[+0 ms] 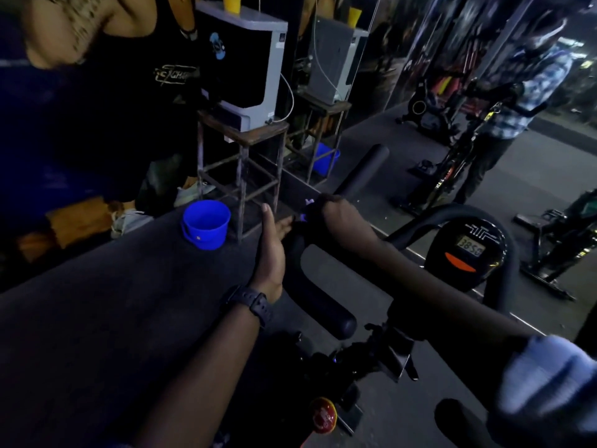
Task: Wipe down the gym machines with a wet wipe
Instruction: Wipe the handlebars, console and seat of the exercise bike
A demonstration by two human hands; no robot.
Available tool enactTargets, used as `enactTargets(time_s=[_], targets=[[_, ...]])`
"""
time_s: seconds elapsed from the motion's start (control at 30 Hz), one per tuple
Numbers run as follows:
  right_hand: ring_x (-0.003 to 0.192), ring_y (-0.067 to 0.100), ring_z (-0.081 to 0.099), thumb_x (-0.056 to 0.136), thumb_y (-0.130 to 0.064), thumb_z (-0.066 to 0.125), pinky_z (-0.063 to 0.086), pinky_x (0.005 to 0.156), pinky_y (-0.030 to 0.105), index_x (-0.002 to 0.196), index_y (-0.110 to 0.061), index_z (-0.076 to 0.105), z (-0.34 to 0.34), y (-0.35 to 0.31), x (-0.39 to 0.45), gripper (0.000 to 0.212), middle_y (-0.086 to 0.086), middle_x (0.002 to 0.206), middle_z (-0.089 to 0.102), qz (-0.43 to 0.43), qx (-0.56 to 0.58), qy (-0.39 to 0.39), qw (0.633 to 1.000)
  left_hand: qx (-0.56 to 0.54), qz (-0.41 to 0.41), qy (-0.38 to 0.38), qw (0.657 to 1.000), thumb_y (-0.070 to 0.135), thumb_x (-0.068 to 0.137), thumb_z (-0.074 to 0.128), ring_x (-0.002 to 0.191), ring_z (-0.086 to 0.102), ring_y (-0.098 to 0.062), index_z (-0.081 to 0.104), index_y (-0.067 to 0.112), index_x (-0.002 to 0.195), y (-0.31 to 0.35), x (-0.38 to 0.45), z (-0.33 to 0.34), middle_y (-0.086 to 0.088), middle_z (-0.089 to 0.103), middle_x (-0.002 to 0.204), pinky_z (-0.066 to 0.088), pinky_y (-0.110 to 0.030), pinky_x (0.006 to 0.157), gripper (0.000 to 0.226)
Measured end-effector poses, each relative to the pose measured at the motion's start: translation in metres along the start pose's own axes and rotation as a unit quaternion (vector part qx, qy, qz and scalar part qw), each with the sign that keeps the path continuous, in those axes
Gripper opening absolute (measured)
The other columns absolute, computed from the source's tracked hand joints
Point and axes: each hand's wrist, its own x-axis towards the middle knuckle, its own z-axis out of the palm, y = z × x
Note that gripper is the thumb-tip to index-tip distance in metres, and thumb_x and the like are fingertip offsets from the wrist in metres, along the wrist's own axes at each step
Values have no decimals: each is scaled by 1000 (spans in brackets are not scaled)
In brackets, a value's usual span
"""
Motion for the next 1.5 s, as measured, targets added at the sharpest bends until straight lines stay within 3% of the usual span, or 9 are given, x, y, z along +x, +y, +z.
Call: enactTargets(time_s=[0.17, 0.27, 0.4, 0.63, 0.87, 1.07, 1.27, 1.33, 1.5], targets=[[99, 10, 61, 96, -19, 59, 43, 91, 16, 104, -9, 74, -11, -47, -54, 20, 7, 105, 69, -162, 186, -105, 963, -80, -11, -8, 997, 74, 95, 6, 101, 71, -16, 58, 8, 131, -5, -5, -21, -6, 73, 118, 55, -29, 87, 92], [92, 5, 61, 92, -18, 62, 36, 82, 6, 100, -8, 75, -21, -32, -41, 18, 7, 101, 71, -154, 173, -117, 966, -81, -4, -18, 997, 76, 92, -3, 112, 65, -14, 54, 8, 136, -7, -15, -25, -7, 69, 125, 45, -29, 99, 99], [89, 31, 67, 82, -4, 59, 48, 85, 29, 94, 0, 73, -14, -28, -28, 19, 17, 95, 68, -129, 146, -36, 980, -73, 2, -27, 997, 73, 93, -7, 123, 55, -10, 48, 5, 146, -6, -21, -19, -9, 57, 143, 38, -24, 95, 102], [93, 11, 59, 92, -16, 65, 44, 86, 22, 94, -16, 75, -42, -44, -121, 10, -3, 99, 68, -180, 194, -114, 958, -20, 12, -7, 1000, 87, 85, 18, 127, 59, -18, 51, 11, 144, -1, -42, -9, -5, 64, 135, 37, -42, 118, 102], [98, 17, 65, 89, -13, 65, 42, 80, 23, 99, -12, 69, -6, -42, -78, 11, 4, 103, 71, 73, 238, -16, 968, 57, 38, -6, 998, 76, 96, 15, 129, 54, -11, 49, 13, 146, -8, -49, 0, -6, 55, 146, 42, -23, 107, 87], [88, -8, 62, 98, -17, 58, 48, 74, 15, 105, -39, 66, -41, -56, -161, 24, -21, 101, 64, 3, 213, -39, 976, 49, 44, -17, 998, 92, 80, 22, 144, 40, -12, 40, 15, 154, -5, -54, -3, -3, 43, 158, 27, -38, 124, 108], [118, 25, 60, 97, -12, 42, 55, 90, 38, 140, -25, 50, -19, -69, -130, 46, 1, 148, 47, -92, 95, -92, 987, 53, -1, -15, 998, 99, 70, 26, 129, 56, -39, 46, 35, 146, -3, -53, 0, -14, 46, 154, 41, -52, 113, 102], [128, 21, 54, 98, -28, 29, 49, 101, 35, 145, -28, 45, -17, -69, -151, 50, -5, 154, 39, -65, 116, -94, 987, 69, 15, -29, 997, 78, 91, 11, 111, 64, -26, 40, 23, 153, -4, -49, -5, -14, 45, 153, 49, -34, 98, 88], [127, 9, 52, 95, -34, 41, 41, 108, 26, 137, -16, 56, -10, -86, -191, 49, -4, 138, 56, 153, 318, 53, 934, 100, 55, -43, 993, 77, 88, 16, 147, 28, -3, 34, 16, 157, -15, -52, -7, 5, 30, 164, 15, -27, 124, 93]])
